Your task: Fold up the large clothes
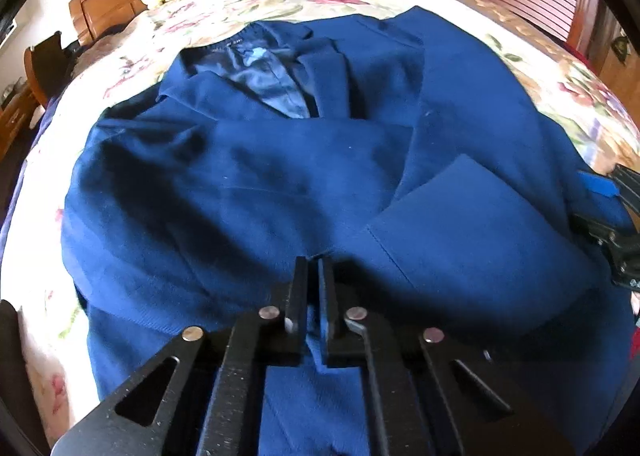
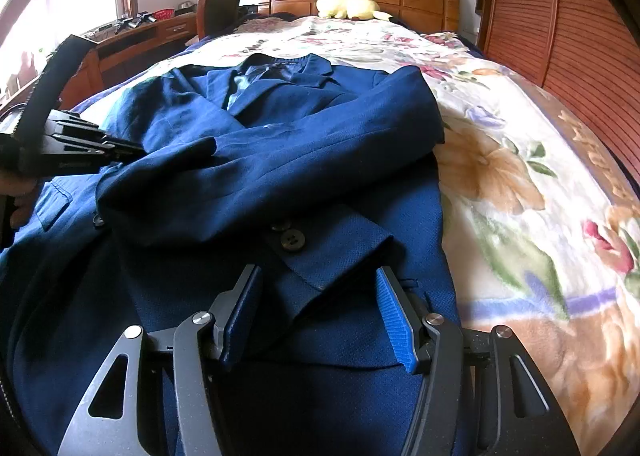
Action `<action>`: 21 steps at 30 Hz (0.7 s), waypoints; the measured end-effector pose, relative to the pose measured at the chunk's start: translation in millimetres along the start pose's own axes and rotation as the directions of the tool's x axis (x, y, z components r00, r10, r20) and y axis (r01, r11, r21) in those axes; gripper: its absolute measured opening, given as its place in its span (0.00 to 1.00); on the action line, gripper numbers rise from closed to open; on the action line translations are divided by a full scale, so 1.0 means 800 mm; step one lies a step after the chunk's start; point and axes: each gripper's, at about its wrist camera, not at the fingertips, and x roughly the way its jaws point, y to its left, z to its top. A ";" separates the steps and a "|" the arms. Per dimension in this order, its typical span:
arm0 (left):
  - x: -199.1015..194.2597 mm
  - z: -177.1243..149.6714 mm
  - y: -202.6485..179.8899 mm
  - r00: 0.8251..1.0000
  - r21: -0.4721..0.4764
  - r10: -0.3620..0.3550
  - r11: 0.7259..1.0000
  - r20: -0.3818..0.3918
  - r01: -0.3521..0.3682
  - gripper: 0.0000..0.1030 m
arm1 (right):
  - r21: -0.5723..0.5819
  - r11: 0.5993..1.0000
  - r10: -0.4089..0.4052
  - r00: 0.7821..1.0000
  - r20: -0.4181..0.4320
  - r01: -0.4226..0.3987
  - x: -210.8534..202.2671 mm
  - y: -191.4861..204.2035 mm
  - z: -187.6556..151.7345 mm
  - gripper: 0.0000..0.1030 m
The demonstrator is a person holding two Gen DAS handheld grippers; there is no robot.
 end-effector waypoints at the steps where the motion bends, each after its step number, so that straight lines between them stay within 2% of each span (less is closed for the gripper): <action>1: -0.007 -0.001 0.000 1.000 0.003 -0.002 1.000 0.012 0.002 0.03 | 0.000 1.000 0.000 1.000 0.000 0.000 0.000 0.000 0.000 0.58; 4: -0.047 -0.014 0.003 0.996 -0.006 -0.001 1.000 0.087 0.001 0.03 | -0.001 1.000 0.001 1.000 0.000 -0.001 0.000 0.000 0.000 0.58; 6: -0.086 -0.033 0.005 0.987 -0.024 -0.019 0.999 0.157 0.023 0.03 | -0.001 1.000 0.002 1.000 0.000 -0.002 0.000 0.000 0.000 0.58; 11: -0.139 -0.074 0.001 0.965 -0.050 -0.041 0.997 0.258 0.055 0.03 | 0.002 1.000 0.006 1.000 -0.003 -0.006 0.001 0.000 0.000 0.58; 14: -0.151 -0.103 -0.005 0.962 -0.070 -0.069 0.994 0.263 0.090 0.03 | 0.001 1.000 0.006 1.000 -0.003 -0.006 0.001 0.000 0.001 0.58; 17: -0.143 -0.132 -0.006 0.968 -0.109 -0.089 0.987 0.236 0.117 0.03 | 0.002 1.000 0.007 1.000 -0.003 -0.007 0.001 0.001 0.001 0.58; 21: -0.136 -0.152 -0.008 0.975 -0.128 -0.064 0.987 0.214 0.093 0.03 | 0.004 1.000 0.012 1.000 -0.005 -0.012 0.001 0.000 0.000 0.58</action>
